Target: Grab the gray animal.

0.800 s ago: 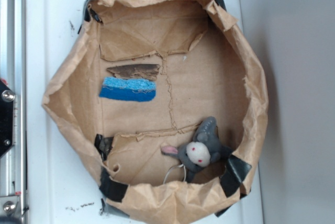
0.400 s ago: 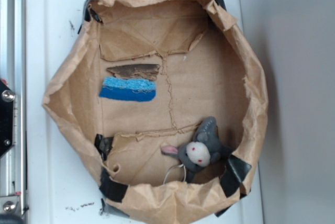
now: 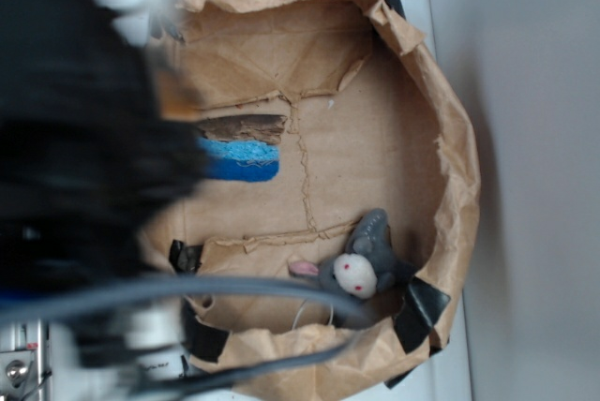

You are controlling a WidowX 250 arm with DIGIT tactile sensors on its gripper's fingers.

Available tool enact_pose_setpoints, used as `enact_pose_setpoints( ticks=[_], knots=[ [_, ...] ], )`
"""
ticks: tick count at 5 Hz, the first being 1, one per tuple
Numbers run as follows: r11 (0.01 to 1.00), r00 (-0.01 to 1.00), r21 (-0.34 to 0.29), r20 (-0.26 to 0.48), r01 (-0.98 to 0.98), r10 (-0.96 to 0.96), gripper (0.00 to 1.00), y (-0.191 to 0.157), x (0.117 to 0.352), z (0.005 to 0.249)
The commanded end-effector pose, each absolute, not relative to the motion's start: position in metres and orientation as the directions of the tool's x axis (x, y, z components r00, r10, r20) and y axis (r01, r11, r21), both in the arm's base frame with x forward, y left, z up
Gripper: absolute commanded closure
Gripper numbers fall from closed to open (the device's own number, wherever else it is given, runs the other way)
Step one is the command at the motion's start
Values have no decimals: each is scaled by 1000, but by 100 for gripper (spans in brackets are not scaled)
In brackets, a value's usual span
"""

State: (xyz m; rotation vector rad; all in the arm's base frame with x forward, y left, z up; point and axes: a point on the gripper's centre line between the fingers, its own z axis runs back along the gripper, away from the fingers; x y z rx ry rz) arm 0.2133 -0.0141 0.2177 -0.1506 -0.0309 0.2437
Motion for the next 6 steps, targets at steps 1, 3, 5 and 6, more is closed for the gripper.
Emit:
enact_pose_setpoints(
  ticks=[1, 3, 5, 6],
  knots=[
    [898, 906, -178, 64, -403, 419, 0, 10, 253, 169],
    [898, 906, -178, 64, -403, 419, 0, 10, 253, 169],
    [913, 912, -84, 67, -399, 404, 0, 6, 262, 128],
    [913, 905, -33, 125, -406, 407, 0, -3, 265, 106]
  ],
)
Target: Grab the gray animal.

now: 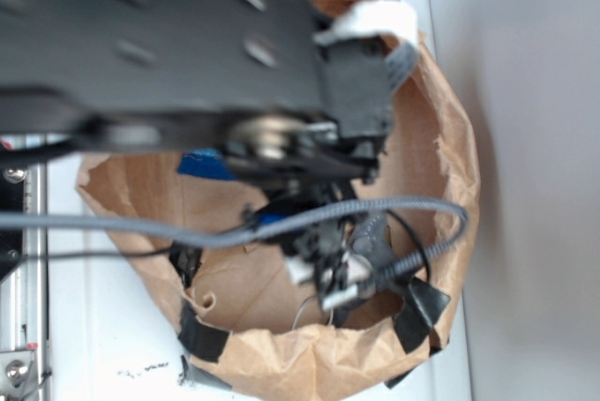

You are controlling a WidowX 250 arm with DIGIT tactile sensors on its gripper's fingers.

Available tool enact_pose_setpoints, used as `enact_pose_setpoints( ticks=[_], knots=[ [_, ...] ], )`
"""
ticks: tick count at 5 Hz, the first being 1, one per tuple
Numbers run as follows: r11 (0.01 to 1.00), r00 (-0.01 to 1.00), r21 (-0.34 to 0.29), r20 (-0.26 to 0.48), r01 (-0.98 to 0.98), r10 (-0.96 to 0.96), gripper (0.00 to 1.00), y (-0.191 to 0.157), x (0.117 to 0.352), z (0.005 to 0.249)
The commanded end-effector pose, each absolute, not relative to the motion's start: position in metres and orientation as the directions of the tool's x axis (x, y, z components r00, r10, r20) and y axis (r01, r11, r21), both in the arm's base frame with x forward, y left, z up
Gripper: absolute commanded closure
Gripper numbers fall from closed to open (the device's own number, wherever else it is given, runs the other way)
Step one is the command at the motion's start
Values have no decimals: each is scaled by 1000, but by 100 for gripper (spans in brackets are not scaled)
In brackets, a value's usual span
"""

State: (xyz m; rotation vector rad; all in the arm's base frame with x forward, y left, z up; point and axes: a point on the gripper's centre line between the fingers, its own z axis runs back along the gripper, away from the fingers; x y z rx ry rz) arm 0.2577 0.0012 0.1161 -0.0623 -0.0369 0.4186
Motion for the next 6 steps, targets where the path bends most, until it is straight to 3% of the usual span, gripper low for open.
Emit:
enact_pose_setpoints(
  ticks=[1, 2, 3, 5, 6],
  knots=[
    [926, 915, -14, 150, -377, 375, 0, -14, 261, 85],
    [903, 901, -153, 111, -402, 419, 0, -26, 264, 83],
    [861, 871, -247, 104, -446, 481, 0, -25, 276, 83],
    [831, 829, -226, 132, -508, 543, 0, -32, 306, 64],
    [829, 828, -252, 143, -499, 542, 0, -38, 316, 58]
  ],
)
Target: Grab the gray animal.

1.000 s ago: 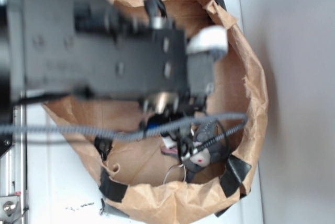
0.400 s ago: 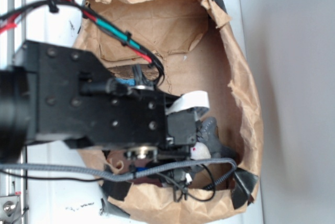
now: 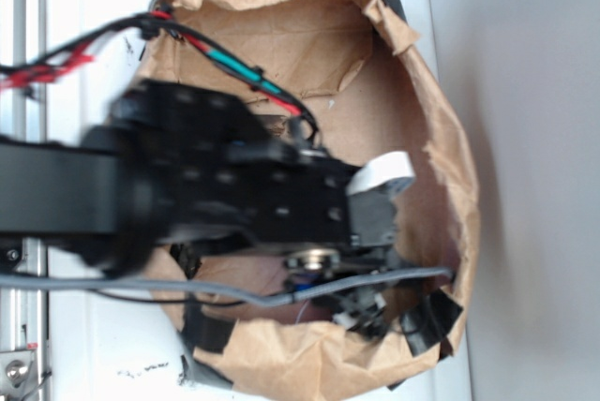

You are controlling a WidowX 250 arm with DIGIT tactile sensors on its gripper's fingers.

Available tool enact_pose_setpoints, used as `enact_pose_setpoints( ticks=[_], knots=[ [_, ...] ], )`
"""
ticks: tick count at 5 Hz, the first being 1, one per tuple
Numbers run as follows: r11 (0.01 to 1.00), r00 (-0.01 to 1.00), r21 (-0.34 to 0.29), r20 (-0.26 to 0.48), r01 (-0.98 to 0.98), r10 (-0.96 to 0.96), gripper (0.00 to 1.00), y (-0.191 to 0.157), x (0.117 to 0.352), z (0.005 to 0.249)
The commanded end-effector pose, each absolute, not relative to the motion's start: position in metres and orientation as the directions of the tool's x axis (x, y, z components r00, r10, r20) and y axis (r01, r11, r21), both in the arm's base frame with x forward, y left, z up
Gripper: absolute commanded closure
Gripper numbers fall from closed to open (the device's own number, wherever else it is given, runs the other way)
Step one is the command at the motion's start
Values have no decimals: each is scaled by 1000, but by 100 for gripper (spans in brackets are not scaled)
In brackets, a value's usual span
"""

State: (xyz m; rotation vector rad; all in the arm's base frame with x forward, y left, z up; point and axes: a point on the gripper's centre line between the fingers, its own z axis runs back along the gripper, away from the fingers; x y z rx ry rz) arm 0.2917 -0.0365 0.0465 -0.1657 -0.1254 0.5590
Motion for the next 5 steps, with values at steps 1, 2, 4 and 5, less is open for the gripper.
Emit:
enact_pose_setpoints(
  ticks=[1, 2, 4, 5],
  knots=[
    [827, 821, -225, 148, -515, 552, 0, -45, 331, 48],
    [831, 819, -167, 150, -531, 554, 0, -47, 336, 38],
    [827, 819, -151, 127, -542, 560, 100, -42, 334, 36],
    [810, 825, -262, 76, -525, 560, 100, -19, 318, 79]
  ],
)
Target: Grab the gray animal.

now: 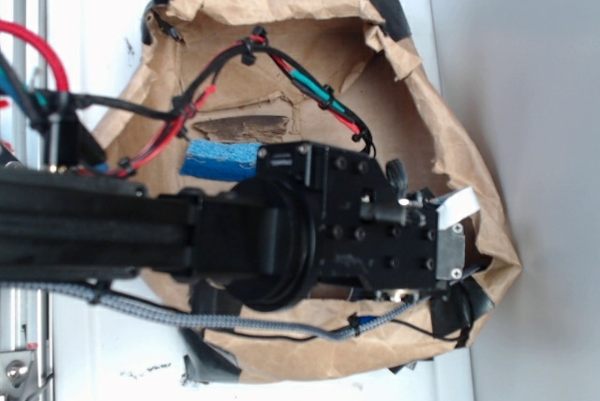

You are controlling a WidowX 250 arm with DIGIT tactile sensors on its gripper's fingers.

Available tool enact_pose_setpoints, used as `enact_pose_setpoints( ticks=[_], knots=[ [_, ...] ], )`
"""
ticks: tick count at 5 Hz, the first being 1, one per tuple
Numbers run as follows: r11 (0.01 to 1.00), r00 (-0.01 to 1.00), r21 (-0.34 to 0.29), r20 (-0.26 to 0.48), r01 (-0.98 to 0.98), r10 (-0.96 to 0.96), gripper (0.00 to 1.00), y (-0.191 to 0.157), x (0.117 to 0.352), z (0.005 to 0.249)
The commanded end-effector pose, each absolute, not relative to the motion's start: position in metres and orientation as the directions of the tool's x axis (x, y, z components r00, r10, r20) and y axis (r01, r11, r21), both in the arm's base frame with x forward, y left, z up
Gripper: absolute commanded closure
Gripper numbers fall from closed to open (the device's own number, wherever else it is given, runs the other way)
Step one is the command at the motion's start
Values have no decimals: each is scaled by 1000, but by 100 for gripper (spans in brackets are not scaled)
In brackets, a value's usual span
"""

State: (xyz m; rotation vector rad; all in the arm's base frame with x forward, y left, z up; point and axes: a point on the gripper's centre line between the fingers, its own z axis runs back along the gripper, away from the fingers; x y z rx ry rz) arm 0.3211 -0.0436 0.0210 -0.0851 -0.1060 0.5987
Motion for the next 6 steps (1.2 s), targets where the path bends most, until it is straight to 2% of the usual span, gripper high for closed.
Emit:
enact_pose_setpoints(
  ticks=[1, 2, 3, 4, 5, 6],
  knots=[
    [768, 814, -372, 53, -522, 578, 100, 8, 299, 124],
    [747, 815, -417, 26, -518, 579, 100, 26, 286, 155],
    [802, 834, -301, 34, -517, 550, 100, 34, 281, 173],
    [852, 856, -131, 37, -507, 515, 100, 34, 273, 187],
    [863, 860, -75, 77, -500, 505, 100, 19, 262, 199],
    [866, 859, -57, 111, -496, 500, 100, 9, 259, 195]
  ],
)
